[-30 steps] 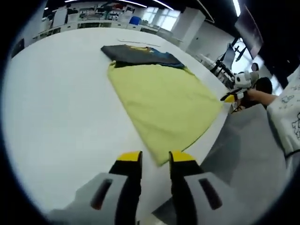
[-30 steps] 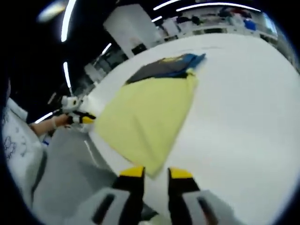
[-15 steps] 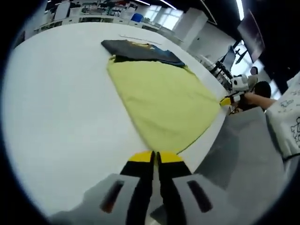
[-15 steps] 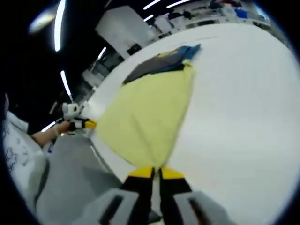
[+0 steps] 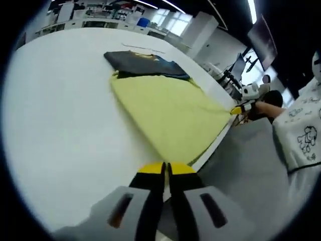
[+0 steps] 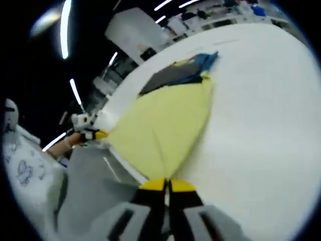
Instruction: Fold the garment on the visible template until the final outline fits inside the template.
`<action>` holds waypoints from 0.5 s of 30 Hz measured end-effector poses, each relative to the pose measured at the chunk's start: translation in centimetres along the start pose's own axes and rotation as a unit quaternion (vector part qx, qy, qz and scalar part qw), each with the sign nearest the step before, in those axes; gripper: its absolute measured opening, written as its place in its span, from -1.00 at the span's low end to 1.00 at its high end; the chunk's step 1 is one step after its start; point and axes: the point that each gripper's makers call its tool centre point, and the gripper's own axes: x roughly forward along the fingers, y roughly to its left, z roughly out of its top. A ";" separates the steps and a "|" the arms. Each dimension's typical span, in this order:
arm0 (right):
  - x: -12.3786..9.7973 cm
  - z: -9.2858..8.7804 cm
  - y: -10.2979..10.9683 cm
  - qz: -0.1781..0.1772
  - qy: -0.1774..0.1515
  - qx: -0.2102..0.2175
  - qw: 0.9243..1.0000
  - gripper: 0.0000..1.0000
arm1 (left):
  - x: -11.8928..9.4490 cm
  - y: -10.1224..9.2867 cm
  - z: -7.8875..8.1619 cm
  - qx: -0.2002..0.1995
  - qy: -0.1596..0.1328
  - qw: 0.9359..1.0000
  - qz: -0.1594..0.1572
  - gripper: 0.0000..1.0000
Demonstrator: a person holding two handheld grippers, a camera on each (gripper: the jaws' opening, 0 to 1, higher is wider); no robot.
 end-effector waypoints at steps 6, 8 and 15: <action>-2.0 -0.6 1.9 0.023 -0.012 0.016 1.000 -1.00 | -2.1 -1.6 0.0 -0.012 -0.001 1.000 -0.014 -1.00; -2.6 -0.7 2.4 0.033 -0.014 0.023 0.999 -1.00 | -2.7 -2.3 -0.1 -0.016 0.002 1.000 -0.019 -1.00; -4.6 -0.6 5.4 0.050 -0.018 0.028 0.998 -1.00 | -4.5 -5.2 0.3 -0.013 0.008 0.999 -0.048 -1.00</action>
